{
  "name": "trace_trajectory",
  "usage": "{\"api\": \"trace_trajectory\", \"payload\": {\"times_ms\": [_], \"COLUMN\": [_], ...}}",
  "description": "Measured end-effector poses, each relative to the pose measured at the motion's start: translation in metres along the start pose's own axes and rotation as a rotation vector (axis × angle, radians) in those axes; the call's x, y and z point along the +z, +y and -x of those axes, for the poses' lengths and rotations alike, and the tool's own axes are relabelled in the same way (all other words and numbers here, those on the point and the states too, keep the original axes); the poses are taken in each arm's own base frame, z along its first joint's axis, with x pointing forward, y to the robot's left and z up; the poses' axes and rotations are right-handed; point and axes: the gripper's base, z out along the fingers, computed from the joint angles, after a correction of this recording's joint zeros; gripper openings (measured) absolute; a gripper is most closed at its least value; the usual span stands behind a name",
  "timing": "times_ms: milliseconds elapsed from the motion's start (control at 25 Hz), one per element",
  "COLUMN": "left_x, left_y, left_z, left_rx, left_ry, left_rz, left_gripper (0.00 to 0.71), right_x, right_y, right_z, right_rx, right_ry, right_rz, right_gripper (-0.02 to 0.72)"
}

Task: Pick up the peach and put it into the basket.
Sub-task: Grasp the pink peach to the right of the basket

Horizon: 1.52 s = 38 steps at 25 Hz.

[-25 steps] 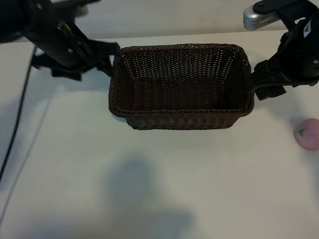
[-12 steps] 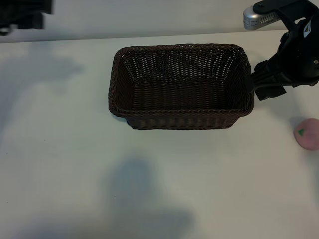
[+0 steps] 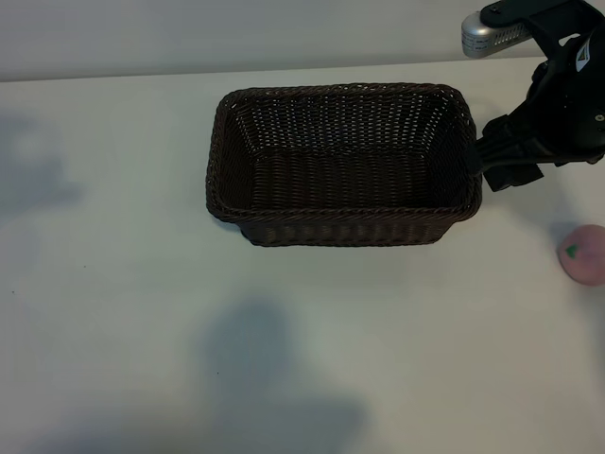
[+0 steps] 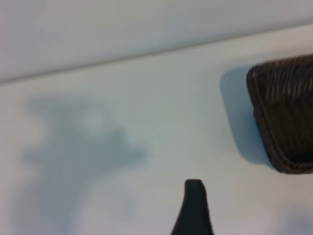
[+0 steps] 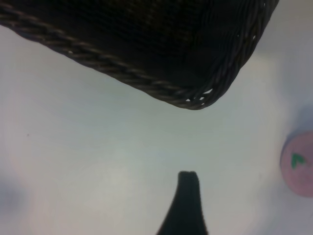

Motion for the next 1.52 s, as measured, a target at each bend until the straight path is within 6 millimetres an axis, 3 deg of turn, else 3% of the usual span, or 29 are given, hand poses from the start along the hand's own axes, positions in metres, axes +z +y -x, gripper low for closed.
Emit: {"api": "trace_trajectory", "payload": {"times_ms": [120,200,640,880,1200,1520], "left_x": [-0.028,-0.037,-0.035,-0.022,-0.005,0.018], "left_y": [0.005,0.007,0.005,0.004,0.000,-0.002], "left_z": [-0.014,-0.028,-0.144,-0.195,-0.228,-0.242], "left_rx": [0.005,0.008,-0.003,-0.025,-0.034,-0.017], "left_ry": [-0.075,-0.090,-0.042,-0.031,-0.057,-0.012], "left_rz": [-0.001,0.002,-0.061,-0.079,-0.106,-0.105], "left_gripper": [0.591,0.591,0.589,0.589,0.588,0.588], "right_x": [0.000,0.000,0.000,0.000,0.000,0.000], "right_y": [0.000,0.000,0.000,0.000,0.000,0.000], "right_z": [0.000,0.000,0.000,0.000,0.000,-0.001], "right_rx": [0.000,0.000,0.000,0.000,0.000,0.000], "right_ry": [0.000,0.000,0.000,0.000,0.000,0.007], "right_rz": [0.000,0.000,0.000,0.000,0.000,0.000], "right_gripper": [0.595,0.595,0.595,0.595,0.595,0.595]}}
